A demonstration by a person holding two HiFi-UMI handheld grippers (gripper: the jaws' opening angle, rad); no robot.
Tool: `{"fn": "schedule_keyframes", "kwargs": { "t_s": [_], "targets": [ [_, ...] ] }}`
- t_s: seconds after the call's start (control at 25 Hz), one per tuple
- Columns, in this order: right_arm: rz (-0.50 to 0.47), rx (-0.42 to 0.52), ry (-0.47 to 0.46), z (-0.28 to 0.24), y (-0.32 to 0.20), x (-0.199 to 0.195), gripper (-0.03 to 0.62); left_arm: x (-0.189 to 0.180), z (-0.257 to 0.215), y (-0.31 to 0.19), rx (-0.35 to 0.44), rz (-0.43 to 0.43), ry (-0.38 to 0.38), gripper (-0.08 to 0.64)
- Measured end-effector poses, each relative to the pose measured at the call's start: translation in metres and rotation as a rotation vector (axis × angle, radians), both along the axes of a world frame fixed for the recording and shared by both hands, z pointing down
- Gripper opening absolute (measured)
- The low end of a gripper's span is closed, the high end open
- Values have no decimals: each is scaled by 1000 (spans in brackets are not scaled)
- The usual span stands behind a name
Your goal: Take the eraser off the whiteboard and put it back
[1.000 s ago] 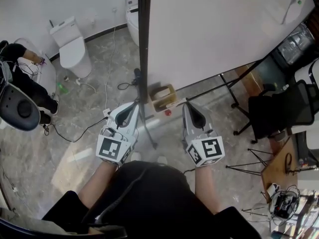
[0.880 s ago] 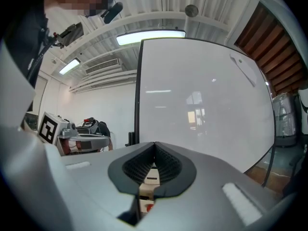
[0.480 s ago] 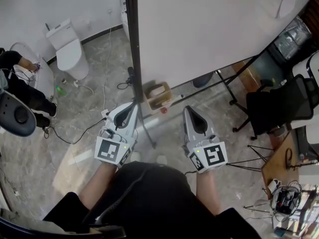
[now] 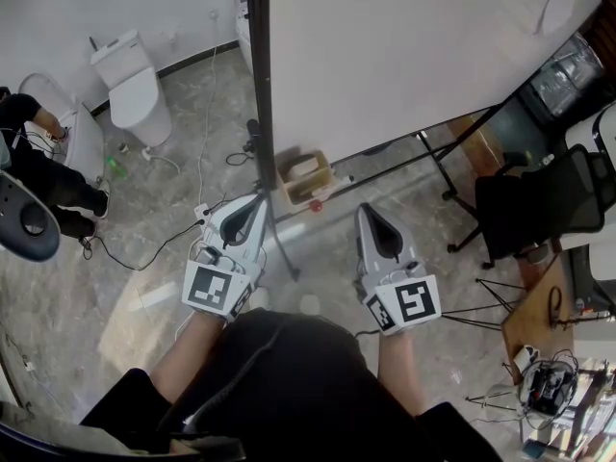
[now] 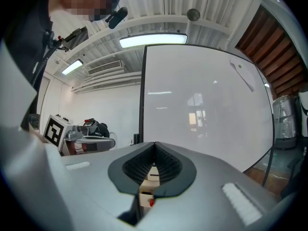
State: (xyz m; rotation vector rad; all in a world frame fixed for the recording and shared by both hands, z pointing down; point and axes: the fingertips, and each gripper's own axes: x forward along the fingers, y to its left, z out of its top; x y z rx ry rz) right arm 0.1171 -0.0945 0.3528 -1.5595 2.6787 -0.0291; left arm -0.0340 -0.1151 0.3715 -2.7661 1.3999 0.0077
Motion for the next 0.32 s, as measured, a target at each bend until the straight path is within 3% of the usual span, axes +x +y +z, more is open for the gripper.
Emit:
{"fn": "schedule_keyframes", "kwargs": {
  "t_s": [0.32],
  "targets": [
    [-17,1,8,2,-4,-3,9,-2,3,1,-3,-16,-3,6]
  ]
}}
